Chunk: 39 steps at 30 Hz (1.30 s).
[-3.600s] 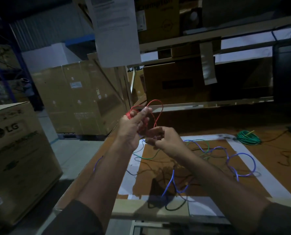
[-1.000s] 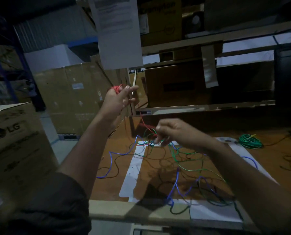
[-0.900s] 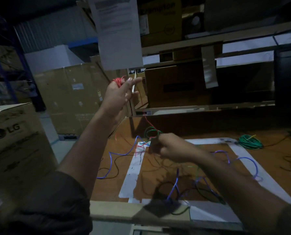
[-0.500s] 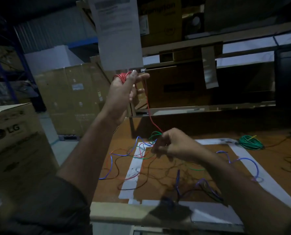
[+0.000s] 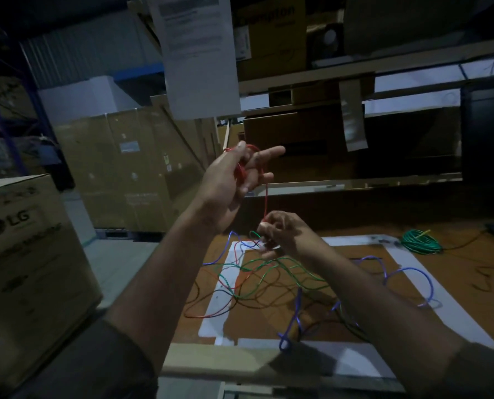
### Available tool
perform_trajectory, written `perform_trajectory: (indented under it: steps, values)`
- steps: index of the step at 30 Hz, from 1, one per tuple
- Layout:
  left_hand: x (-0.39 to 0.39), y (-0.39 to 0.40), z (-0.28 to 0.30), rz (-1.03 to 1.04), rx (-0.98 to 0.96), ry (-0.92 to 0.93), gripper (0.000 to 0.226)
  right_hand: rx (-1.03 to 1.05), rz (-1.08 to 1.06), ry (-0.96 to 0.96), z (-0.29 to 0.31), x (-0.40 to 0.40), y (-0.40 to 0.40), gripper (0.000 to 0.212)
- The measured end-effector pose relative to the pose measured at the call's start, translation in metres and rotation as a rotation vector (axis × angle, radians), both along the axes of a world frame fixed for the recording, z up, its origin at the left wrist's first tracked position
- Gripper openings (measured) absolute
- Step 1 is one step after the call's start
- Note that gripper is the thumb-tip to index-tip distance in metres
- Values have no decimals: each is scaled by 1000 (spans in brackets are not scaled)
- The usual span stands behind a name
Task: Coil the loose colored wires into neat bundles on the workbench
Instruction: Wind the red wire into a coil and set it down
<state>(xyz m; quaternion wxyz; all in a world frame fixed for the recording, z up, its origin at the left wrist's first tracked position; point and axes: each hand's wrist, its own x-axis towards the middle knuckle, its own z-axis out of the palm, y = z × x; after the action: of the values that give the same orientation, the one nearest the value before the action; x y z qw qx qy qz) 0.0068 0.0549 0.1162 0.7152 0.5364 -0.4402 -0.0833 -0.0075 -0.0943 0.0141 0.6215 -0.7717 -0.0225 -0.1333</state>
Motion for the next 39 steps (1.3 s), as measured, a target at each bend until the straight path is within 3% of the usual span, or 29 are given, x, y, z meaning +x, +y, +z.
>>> perform_trajectory:
  steps: [3,7,10,15,20,22,25,29,34,36,39]
  values:
    - [7,16,15,-11,-191,76,37,-133,-139,131,-13,9,-14,21]
    - [22,42,31,70,-511,253,32,-348,-292,55,-23,7,-33,33]
    - [29,45,22,92,-641,384,31,-484,-299,75,-18,5,-38,40]
    - [40,44,15,228,-560,268,30,-419,-199,90,-19,0,-43,50]
    - [42,24,-14,354,-418,275,25,13,-120,-101,15,-6,-32,40]
    - [42,18,-25,360,-384,303,27,-147,-169,-158,18,-7,-29,39]
    - [38,15,-29,354,-357,348,19,-430,-154,-39,7,-6,-29,27]
    - [38,16,-32,334,-374,534,29,-430,-159,-56,-9,-7,-25,17]
    - [43,35,-23,116,-639,804,28,-809,-267,-99,-31,-4,-26,16]
    - [42,34,-23,86,-679,752,28,-882,-169,-68,-33,-4,-25,15]
    - [38,23,-36,198,-502,435,28,-914,31,-97,-26,-12,-14,14]
